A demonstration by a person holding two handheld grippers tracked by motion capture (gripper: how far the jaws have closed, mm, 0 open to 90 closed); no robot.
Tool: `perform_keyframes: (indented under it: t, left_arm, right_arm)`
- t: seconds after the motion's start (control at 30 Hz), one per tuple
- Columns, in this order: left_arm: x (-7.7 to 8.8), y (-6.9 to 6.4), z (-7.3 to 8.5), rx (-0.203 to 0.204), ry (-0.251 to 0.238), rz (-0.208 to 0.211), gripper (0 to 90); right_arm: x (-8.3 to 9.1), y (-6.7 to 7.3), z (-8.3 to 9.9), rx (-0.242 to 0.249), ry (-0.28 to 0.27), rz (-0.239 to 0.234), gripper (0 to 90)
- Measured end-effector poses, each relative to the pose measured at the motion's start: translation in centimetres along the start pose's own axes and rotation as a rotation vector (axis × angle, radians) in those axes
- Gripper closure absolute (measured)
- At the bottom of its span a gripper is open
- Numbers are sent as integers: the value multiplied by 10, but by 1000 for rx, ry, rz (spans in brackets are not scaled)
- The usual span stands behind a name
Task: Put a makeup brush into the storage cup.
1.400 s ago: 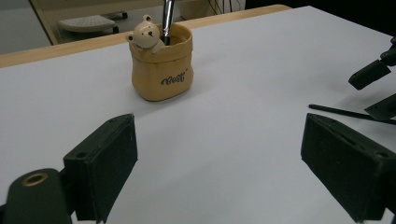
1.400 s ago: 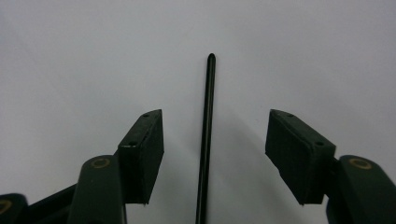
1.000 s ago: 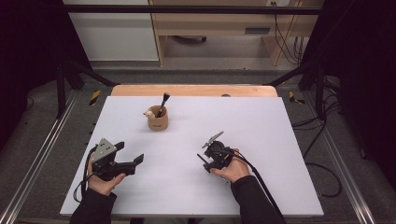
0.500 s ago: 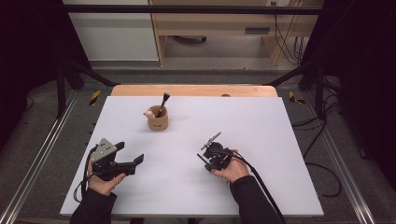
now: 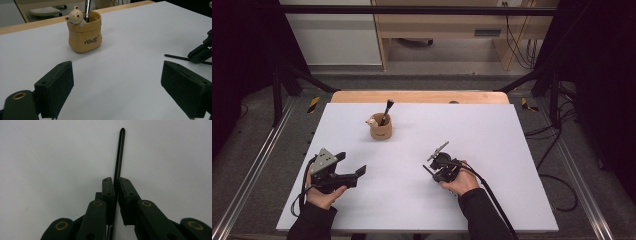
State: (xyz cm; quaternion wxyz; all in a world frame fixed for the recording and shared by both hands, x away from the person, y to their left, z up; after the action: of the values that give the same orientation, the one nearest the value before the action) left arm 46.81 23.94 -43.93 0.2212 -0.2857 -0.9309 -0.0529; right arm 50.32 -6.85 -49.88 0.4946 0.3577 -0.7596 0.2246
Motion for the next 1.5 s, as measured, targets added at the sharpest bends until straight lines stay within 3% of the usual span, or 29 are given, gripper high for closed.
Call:
perform_keyframes:
  t: [0.53, 0.83, 1.03, 1.5]
  left_arm:
    - [0, 0, 0, -1, 1, 0, 104]
    - [0, 0, 0, -4, 5, 3, 105]
    - [1, 0, 0, -7, 6, 3, 105]
    - [1, -1, 0, -11, 8, 6, 105]
  right_arm:
    - [0, 0, 1, 30, -6, -11, 847]
    - [9, -1, -2, 16, -17, 2, 693]
    - [15, -1, -7, 13, 19, 5, 682]
    - [5, 1, -2, 33, 122, -4, 737]
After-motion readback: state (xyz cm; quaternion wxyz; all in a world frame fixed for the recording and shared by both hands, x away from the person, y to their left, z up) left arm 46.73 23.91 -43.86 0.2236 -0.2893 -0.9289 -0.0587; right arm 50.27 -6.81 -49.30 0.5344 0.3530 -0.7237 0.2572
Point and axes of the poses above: each handheld gripper's, and its own axes: x roughly backward along the jaws, z roughly out of its underside, y roughly to its left, the point moved 5 cm from there along -x, roughly forward along the jaws
